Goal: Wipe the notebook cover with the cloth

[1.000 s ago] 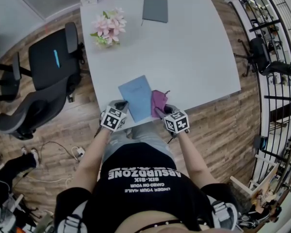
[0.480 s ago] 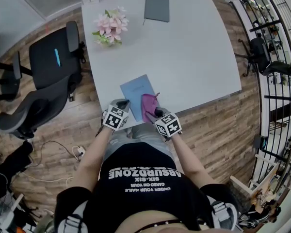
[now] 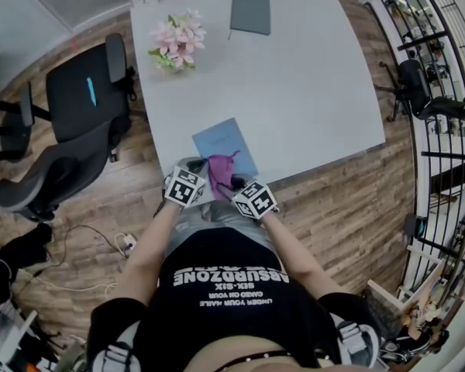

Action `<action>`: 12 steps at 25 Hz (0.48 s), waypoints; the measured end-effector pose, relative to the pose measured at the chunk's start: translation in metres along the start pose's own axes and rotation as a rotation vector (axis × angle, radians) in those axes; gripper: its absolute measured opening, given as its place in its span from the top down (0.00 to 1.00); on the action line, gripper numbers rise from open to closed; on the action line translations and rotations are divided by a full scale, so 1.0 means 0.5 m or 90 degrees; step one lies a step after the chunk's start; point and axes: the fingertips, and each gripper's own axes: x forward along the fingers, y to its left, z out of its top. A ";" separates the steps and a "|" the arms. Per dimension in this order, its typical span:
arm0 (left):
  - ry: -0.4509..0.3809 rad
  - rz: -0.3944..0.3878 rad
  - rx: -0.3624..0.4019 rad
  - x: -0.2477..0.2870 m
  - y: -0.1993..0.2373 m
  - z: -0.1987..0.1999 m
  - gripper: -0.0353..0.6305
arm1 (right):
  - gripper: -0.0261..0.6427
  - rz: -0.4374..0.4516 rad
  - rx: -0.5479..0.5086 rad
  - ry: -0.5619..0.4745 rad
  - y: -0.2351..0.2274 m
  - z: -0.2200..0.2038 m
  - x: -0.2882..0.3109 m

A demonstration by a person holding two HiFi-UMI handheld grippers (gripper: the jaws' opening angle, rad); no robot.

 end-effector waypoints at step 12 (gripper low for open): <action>-0.006 0.001 -0.002 -0.001 -0.001 -0.002 0.92 | 0.83 0.002 -0.022 0.027 0.009 0.003 0.015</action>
